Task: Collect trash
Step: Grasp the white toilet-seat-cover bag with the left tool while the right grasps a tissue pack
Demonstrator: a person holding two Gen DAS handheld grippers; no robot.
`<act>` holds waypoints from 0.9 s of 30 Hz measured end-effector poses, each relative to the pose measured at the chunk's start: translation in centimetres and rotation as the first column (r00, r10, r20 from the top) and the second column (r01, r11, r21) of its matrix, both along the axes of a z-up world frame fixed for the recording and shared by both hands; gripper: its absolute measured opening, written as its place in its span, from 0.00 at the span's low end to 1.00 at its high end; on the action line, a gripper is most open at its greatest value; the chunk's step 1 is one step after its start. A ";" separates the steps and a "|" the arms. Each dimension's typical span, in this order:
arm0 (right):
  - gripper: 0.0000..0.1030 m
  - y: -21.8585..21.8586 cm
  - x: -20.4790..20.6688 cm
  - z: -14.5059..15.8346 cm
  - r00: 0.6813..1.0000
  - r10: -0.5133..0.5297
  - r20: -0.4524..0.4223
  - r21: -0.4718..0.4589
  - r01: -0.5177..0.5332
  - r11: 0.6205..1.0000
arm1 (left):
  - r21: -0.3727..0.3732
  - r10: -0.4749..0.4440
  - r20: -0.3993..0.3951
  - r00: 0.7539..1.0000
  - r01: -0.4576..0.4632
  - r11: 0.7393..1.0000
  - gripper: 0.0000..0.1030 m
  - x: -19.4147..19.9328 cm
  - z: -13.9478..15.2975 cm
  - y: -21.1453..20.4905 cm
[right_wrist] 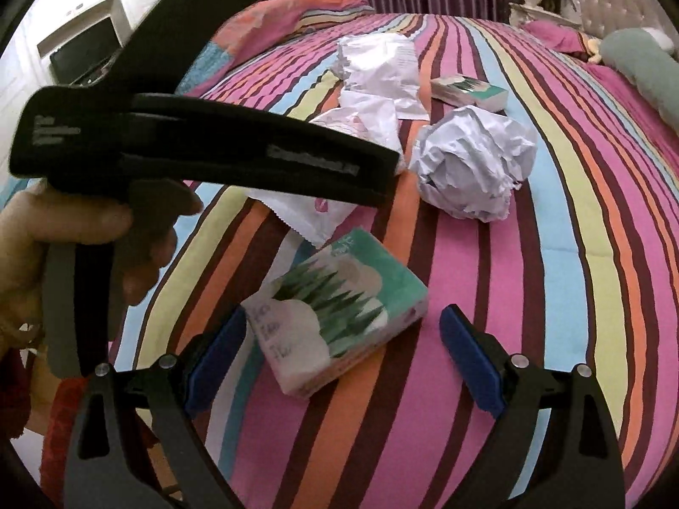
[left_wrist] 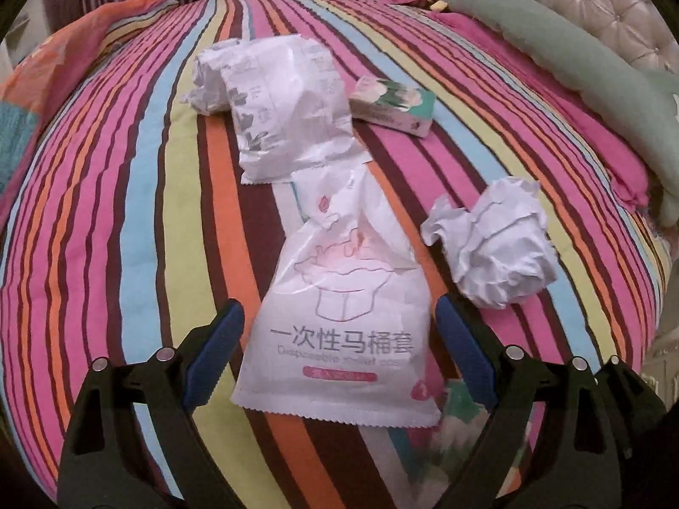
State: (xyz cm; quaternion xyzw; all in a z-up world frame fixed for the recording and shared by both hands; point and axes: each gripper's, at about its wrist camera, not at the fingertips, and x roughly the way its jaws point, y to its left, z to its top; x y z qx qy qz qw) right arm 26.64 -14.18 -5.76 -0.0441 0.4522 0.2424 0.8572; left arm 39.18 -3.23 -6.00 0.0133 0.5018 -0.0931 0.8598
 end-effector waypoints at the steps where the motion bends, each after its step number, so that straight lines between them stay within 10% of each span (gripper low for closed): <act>1: 0.85 0.2 0.1 -0.2 1.000 0.003 0.001 -0.011 -0.003 1.000 | -0.010 0.009 -0.007 1.000 -0.009 1.000 0.83 0.0 -0.3 0.2; 5: 0.78 1.0 -0.3 -0.7 0.999 0.003 0.037 -0.087 0.000 0.996 | -0.064 0.040 -0.014 0.999 -0.040 0.997 0.69 -0.3 -0.8 1.3; 27: 0.77 -3.4 -2.0 2.3 0.975 -0.223 0.015 -0.007 0.223 0.975 | -0.083 0.151 0.091 0.984 -0.143 0.986 0.69 -8.0 4.0 6.5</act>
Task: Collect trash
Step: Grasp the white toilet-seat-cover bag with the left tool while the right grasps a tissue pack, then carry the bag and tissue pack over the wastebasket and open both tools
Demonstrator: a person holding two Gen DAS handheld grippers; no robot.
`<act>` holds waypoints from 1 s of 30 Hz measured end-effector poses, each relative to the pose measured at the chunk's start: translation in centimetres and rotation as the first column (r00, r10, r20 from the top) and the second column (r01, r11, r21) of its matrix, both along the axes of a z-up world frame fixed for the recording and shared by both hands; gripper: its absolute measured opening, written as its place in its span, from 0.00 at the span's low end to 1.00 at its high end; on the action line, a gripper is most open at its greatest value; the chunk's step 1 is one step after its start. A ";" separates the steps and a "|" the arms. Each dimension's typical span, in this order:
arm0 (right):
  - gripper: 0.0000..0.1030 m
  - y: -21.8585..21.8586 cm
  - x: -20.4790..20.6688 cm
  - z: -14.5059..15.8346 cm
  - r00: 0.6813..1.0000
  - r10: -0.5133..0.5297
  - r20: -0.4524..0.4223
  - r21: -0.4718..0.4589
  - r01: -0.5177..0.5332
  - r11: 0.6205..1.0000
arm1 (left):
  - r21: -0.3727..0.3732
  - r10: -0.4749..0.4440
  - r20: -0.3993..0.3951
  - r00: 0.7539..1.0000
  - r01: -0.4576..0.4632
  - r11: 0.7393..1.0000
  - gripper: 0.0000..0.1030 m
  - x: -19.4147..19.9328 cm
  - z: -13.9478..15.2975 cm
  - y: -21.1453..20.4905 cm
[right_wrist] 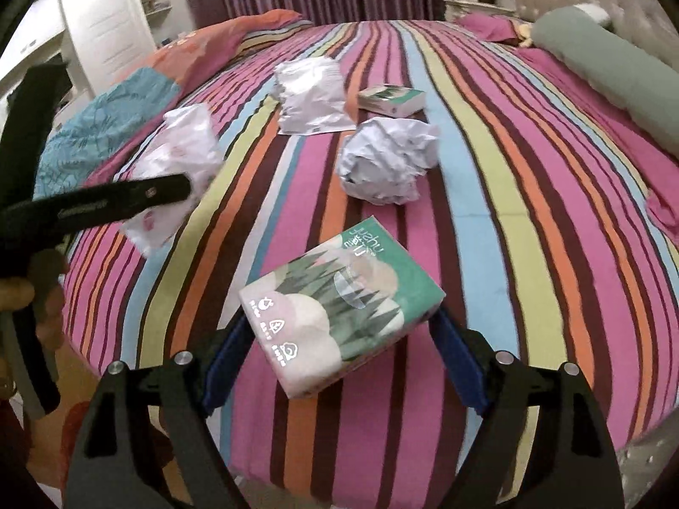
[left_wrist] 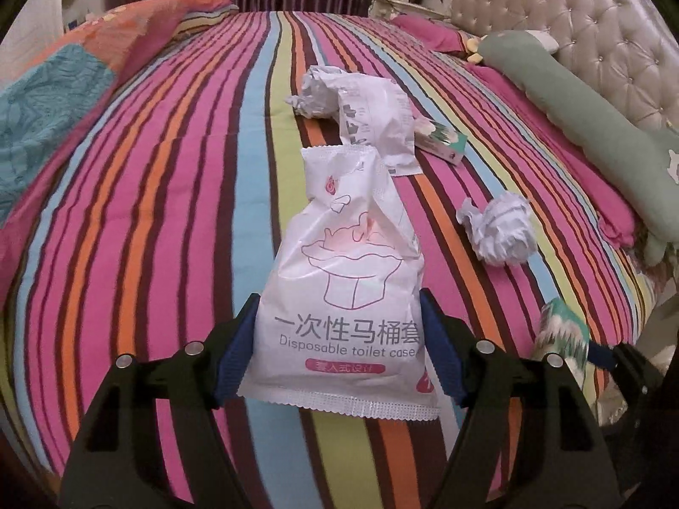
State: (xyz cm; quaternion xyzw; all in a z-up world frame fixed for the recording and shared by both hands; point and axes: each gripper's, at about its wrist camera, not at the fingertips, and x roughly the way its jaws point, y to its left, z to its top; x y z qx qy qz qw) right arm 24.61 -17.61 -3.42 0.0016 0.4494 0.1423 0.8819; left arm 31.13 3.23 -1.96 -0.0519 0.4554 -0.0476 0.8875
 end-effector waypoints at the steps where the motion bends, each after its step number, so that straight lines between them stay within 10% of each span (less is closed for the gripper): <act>1: 0.77 -0.2 -0.3 0.1 1.000 -0.009 -0.002 0.004 0.009 1.000 | 0.001 0.001 0.003 1.000 -0.001 1.000 0.69 -0.7 0.2 0.2; 30: 0.77 -7.8 -12.2 -0.9 0.967 -0.240 -0.091 0.129 0.250 0.960 | -0.015 -0.022 -0.009 1.000 0.022 1.000 0.69 -17.7 -1.8 0.4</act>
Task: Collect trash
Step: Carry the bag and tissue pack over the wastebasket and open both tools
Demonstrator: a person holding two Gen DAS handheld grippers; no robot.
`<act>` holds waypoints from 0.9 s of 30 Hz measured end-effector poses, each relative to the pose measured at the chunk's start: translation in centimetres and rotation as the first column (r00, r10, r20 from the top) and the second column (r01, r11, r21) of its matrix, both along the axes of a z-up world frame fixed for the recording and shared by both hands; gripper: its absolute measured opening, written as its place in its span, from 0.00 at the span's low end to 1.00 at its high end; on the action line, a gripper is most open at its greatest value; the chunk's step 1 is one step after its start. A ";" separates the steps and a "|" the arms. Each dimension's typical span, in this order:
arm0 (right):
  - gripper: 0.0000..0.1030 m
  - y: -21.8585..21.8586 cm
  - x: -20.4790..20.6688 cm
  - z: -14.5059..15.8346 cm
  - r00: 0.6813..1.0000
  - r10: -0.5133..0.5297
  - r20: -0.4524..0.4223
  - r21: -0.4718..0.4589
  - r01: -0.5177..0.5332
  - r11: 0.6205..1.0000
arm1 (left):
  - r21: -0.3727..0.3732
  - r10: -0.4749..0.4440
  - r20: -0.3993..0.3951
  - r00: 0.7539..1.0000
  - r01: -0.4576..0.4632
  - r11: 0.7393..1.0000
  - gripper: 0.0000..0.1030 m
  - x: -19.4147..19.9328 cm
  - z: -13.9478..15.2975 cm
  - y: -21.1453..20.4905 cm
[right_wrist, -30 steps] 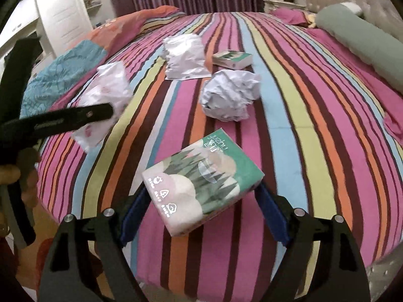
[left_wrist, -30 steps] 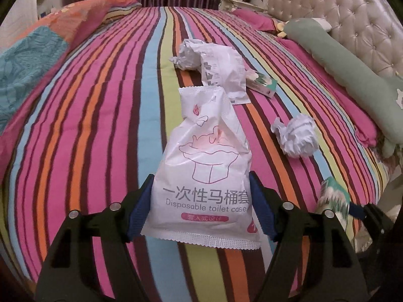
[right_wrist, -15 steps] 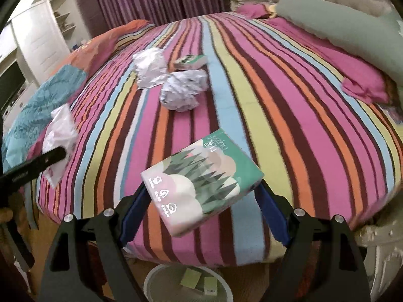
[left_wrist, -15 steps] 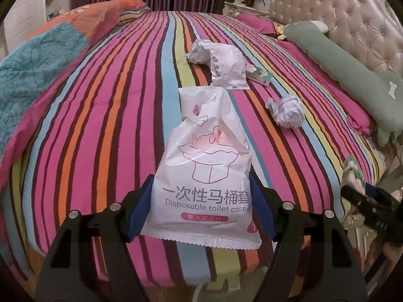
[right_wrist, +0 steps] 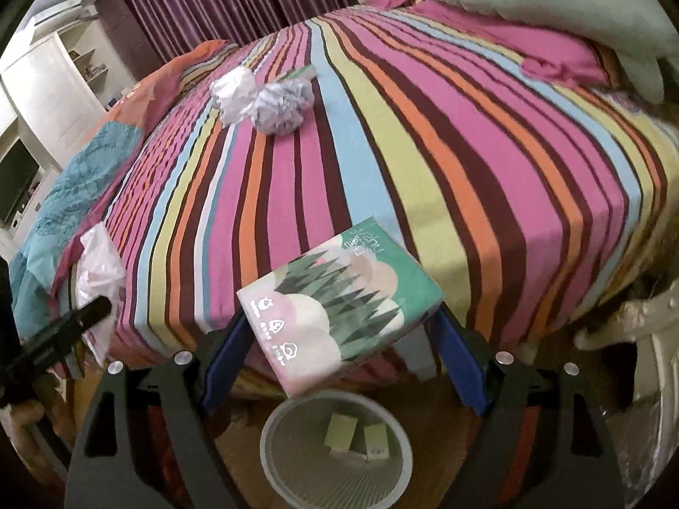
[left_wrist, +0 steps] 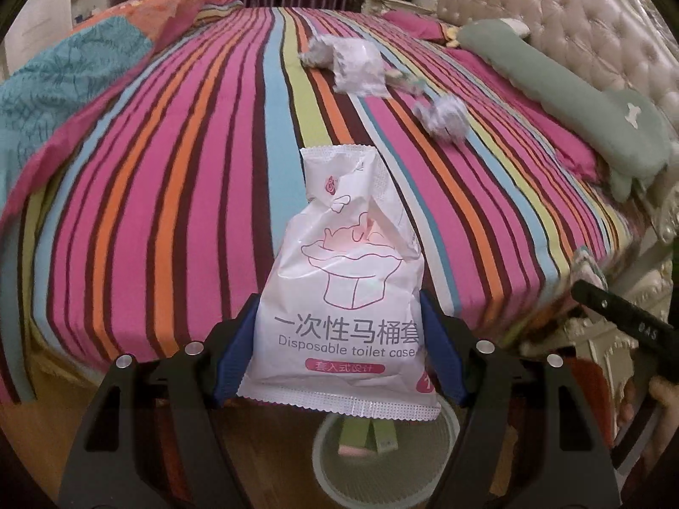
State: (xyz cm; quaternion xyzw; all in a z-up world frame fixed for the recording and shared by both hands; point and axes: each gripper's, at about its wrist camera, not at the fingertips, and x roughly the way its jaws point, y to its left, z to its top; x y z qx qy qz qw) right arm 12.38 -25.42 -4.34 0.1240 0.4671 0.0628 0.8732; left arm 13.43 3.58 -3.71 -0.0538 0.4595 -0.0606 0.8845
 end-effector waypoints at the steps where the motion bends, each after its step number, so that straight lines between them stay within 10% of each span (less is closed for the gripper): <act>1: 0.77 0.1 -0.4 -0.2 1.000 -0.001 -0.008 0.003 0.001 1.000 | -0.007 -0.005 -0.011 1.000 0.005 1.000 0.69 -0.9 -0.6 -0.2; 14: 0.77 2.6 -4.9 -6.0 0.981 0.013 -0.192 0.053 -0.003 0.999 | -0.015 -0.078 -0.187 0.979 0.077 0.997 0.69 -7.4 -8.3 -3.9; 27: 0.77 4.8 -5.2 -12.2 0.909 0.073 -0.411 0.053 -0.056 0.997 | 0.040 -0.115 -0.414 0.903 0.144 0.989 0.69 -8.1 -16.4 -6.6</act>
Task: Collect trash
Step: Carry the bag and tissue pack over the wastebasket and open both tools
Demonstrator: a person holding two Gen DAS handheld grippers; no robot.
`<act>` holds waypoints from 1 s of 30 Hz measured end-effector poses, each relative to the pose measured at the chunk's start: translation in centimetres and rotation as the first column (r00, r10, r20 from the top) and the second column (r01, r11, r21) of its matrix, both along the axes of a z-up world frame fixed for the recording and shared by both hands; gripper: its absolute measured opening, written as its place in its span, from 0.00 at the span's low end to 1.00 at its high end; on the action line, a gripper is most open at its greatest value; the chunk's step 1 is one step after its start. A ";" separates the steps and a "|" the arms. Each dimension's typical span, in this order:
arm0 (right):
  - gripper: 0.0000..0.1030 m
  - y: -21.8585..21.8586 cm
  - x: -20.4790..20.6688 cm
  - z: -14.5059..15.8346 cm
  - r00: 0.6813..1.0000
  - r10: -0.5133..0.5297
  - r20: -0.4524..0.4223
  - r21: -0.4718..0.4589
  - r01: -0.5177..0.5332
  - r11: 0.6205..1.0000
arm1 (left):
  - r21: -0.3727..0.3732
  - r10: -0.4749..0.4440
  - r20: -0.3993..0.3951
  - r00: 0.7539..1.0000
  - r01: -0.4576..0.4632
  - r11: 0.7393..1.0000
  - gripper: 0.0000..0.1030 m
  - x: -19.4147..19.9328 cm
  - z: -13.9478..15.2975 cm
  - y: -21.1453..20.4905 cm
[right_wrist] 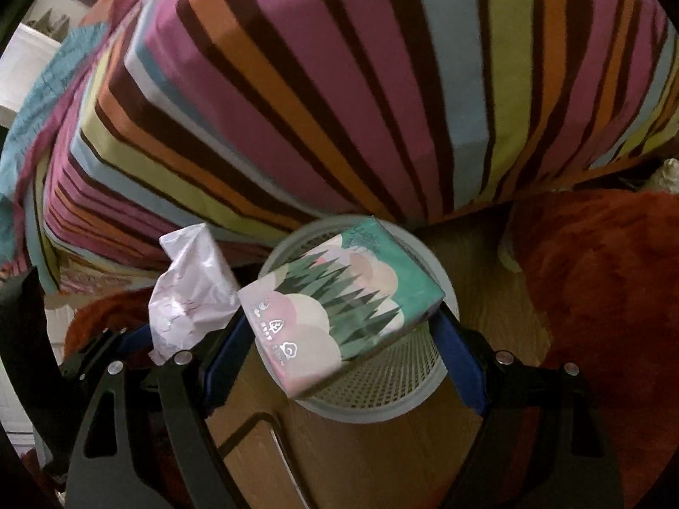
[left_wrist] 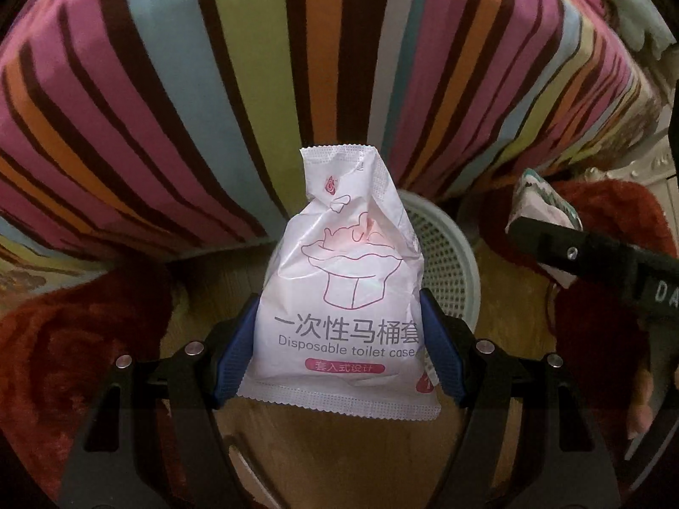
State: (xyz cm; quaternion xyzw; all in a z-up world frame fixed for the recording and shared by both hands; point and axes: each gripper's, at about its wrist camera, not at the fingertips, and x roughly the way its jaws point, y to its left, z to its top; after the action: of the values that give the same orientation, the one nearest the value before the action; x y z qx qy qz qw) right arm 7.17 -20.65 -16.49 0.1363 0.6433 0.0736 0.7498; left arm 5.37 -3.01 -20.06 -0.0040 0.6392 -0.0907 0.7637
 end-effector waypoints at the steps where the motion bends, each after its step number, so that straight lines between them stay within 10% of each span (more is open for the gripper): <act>1: 0.77 0.1 0.1 -0.2 1.000 0.005 -0.010 -0.001 -0.005 1.000 | 0.002 0.001 -0.009 1.000 -0.001 1.000 0.69 0.1 -0.3 -0.1; 30: 0.77 2.3 1.2 -11.0 0.948 -0.035 -0.316 -0.015 0.032 0.999 | -0.012 0.058 -0.318 0.946 -0.066 0.998 0.69 1.5 -10.0 -0.5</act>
State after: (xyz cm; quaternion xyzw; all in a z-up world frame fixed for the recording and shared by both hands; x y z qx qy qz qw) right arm 8.40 -18.34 -27.48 0.1535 0.7530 0.0350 0.6389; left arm 6.89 -3.47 -30.03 -0.0473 0.7522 -0.0720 0.6533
